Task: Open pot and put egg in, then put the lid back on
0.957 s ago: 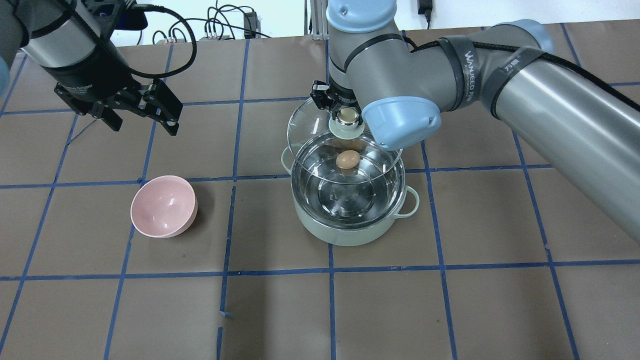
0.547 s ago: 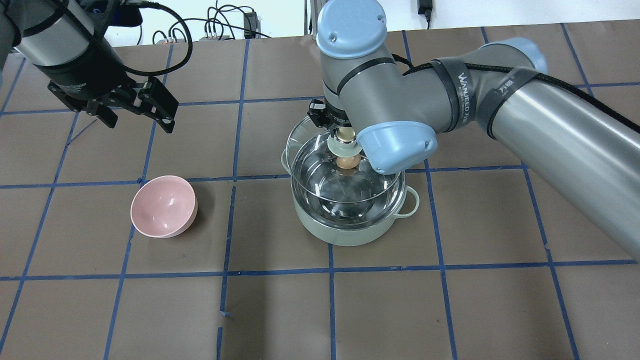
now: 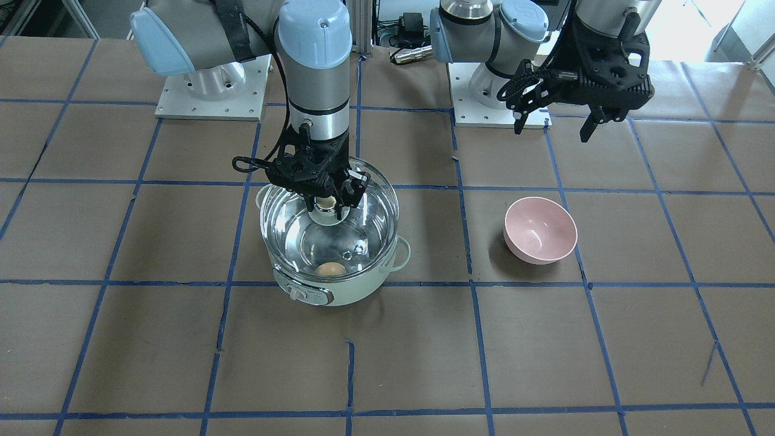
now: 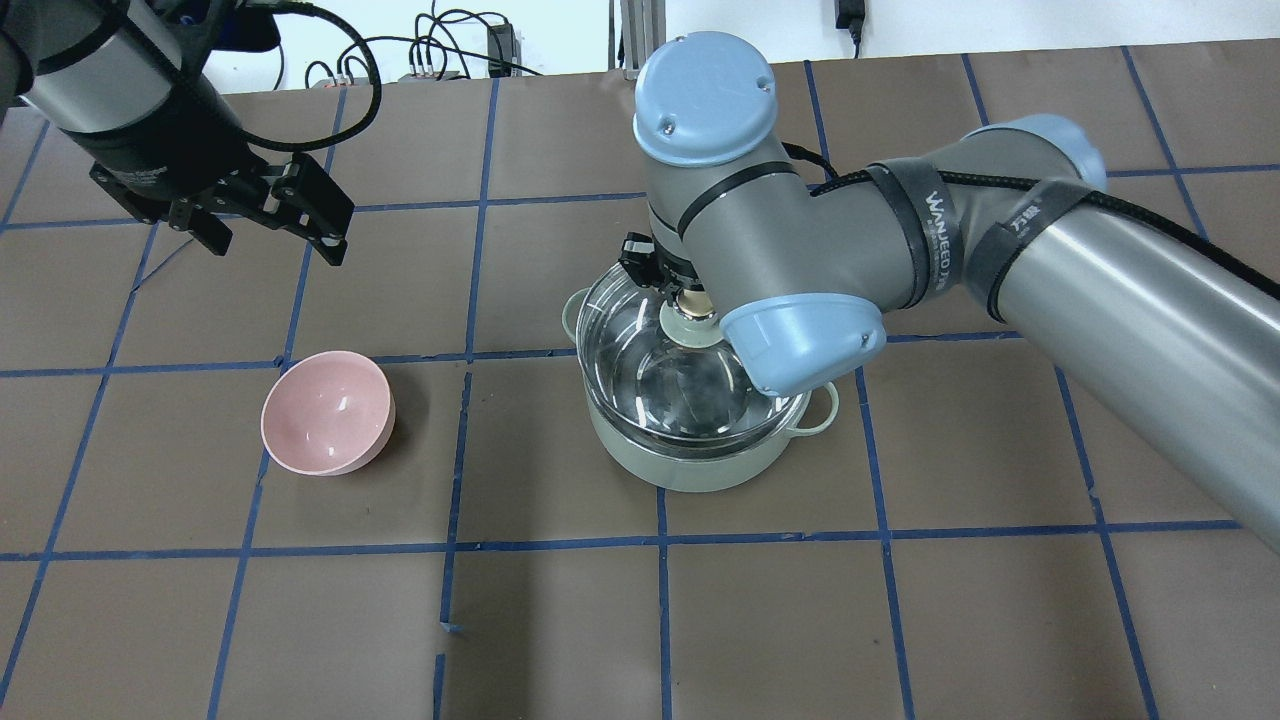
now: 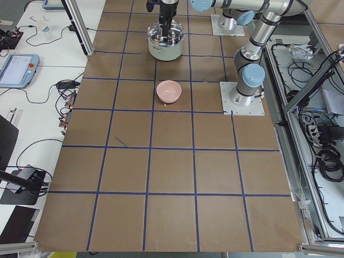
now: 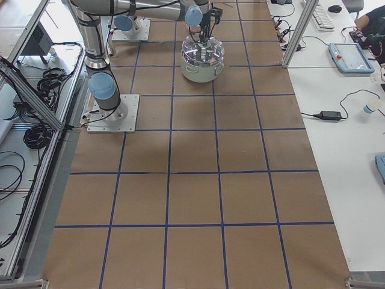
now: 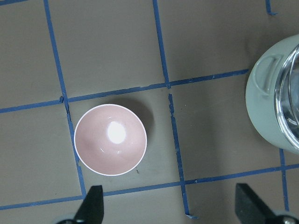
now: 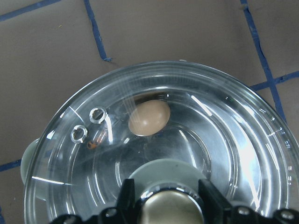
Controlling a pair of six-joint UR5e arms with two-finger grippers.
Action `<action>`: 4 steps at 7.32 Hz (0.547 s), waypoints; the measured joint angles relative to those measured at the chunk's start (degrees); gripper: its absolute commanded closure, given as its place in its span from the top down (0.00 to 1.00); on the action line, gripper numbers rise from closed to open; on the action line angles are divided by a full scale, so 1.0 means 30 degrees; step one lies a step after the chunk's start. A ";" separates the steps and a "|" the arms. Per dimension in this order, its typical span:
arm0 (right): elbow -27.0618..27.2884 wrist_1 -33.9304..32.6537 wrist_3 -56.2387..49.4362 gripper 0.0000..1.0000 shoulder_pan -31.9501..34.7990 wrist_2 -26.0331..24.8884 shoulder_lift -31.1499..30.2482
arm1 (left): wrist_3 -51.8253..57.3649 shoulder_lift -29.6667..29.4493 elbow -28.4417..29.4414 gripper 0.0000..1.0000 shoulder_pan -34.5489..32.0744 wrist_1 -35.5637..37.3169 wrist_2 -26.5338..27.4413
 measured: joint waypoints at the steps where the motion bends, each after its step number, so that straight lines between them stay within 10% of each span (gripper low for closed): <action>1: 0.0047 -0.0007 0.0083 0.32 0.0053 0.0008 -0.0007 | -0.0090 0.0014 -0.0032 1.00 -0.0023 0.0028 -0.0001; 4: 0.0068 0.0040 0.0124 0.32 0.0068 0.0013 0.0003 | -0.0334 0.0030 -0.0072 1.00 -0.0064 0.0294 -0.0006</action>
